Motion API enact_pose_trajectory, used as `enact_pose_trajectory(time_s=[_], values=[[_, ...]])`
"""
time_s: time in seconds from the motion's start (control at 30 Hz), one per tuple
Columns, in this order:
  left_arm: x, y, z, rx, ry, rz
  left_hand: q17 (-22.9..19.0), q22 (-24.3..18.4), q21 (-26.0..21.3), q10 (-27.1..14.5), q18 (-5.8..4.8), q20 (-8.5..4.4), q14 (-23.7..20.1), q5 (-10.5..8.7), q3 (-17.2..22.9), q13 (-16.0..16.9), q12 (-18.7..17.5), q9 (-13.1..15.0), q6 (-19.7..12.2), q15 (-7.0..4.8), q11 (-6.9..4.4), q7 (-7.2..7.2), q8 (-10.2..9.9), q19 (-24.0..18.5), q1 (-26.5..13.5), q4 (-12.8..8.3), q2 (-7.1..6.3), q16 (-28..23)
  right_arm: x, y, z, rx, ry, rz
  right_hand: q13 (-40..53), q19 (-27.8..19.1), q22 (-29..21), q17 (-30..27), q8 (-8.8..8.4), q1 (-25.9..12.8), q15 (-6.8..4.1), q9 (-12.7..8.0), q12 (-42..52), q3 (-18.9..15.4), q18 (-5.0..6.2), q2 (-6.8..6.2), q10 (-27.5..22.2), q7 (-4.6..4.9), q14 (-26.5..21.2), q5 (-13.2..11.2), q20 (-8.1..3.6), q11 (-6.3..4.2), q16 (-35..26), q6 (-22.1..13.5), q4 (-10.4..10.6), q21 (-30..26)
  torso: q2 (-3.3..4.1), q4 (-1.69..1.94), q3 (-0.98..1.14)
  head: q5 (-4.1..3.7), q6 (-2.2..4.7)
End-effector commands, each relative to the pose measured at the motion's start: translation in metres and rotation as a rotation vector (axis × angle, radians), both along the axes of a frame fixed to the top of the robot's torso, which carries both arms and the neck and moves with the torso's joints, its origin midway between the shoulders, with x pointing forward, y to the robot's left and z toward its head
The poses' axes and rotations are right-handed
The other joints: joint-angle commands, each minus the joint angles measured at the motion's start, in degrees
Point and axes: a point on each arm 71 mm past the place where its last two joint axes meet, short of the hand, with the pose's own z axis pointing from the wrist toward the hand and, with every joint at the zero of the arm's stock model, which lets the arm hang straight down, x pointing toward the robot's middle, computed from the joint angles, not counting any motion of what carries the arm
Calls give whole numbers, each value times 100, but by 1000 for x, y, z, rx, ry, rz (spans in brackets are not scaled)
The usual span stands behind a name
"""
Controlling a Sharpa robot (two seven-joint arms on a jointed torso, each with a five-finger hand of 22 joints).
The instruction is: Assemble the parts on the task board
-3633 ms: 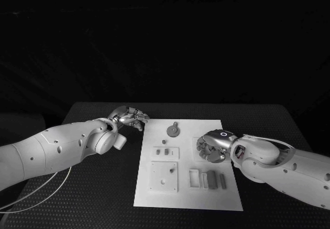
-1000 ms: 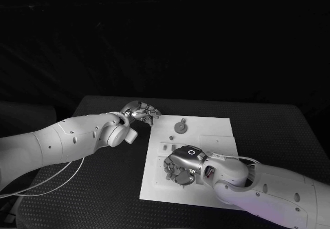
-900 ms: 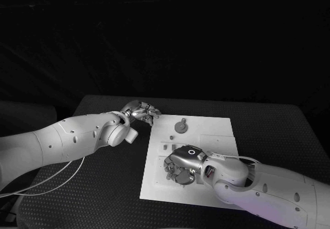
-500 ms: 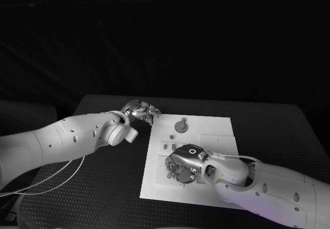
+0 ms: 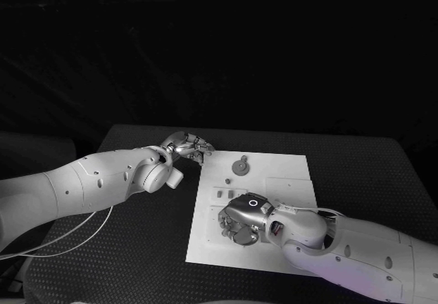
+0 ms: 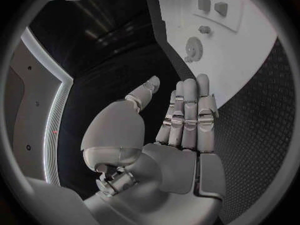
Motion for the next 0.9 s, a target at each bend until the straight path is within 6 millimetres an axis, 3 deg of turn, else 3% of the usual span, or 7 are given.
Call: enact_pose_trajectory(time_s=[0.03,0.2,0.27,0.53,0.73,0.9], values=[[0,-2,1,-12,-1,-15,7,10,-33,-31,107,9,49,-20,-19,10,11,7,13,5,12,-10,29,41,-37,10,21,-29,-5,1,-8,-30,38,24,-2,24,131,-8,11,100,-23,185,-14,32,73,94,39,-15,-13,39,-20,14,31,61,-10,24,0,-1,1,3,-13],[0,-2,1,-11,0,-14,8,11,-34,-32,107,9,49,-20,-20,10,11,7,13,5,12,-10,30,42,-38,10,21,-30,-6,2,-7,9,65,19,10,-9,126,-17,-31,55,0,194,-62,14,73,10,-27,12,-43,37,-6,39,24,11,-4,15,-1,-2,-1,3,-17],[0,-2,1,-12,0,-16,8,11,-35,-32,107,9,49,-19,-20,11,11,7,13,5,12,-10,30,42,-38,10,21,-30,-6,3,-6,16,70,24,-14,-35,121,-23,-138,-12,58,166,-169,-21,73,-198,-202,78,-74,40,11,102,20,-145,23,3,-2,-3,-3,4,-17],[0,-1,1,-10,2,-14,10,12,-37,-33,107,9,48,-20,-20,11,10,7,12,5,12,-10,31,42,-38,10,20,-31,-5,3,-7,26,86,14,-46,-99,121,-25,-441,-165,188,42,-390,-44,73,-634,-553,266,-180,37,54,244,43,-564,143,-23,-2,-1,0,-1,-18],[0,-2,1,-10,6,-16,11,13,-39,-34,106,10,48,-20,-21,12,10,7,12,6,13,-10,31,42,-42,13,23,-33,-4,1,-7,32,85,9,-55,-130,125,-21,-518,-179,233,1,-463,-62,73,-767,-675,300,-230,35,64,296,69,-687,182,-27,0,-2,0,-9,-10],[0,-1,1,-10,6,-15,12,13,-40,-36,106,10,48,-20,-22,12,9,6,11,6,13,-9,31,42,-44,15,22,-34,-3,0,-6,46,78,1,-58,-138,126,-18,-539,-173,251,-11,-491,-65,73,-796,-729,309,-245,35,67,316,86,-726,195,-25,0,-3,2,-11,-4]])
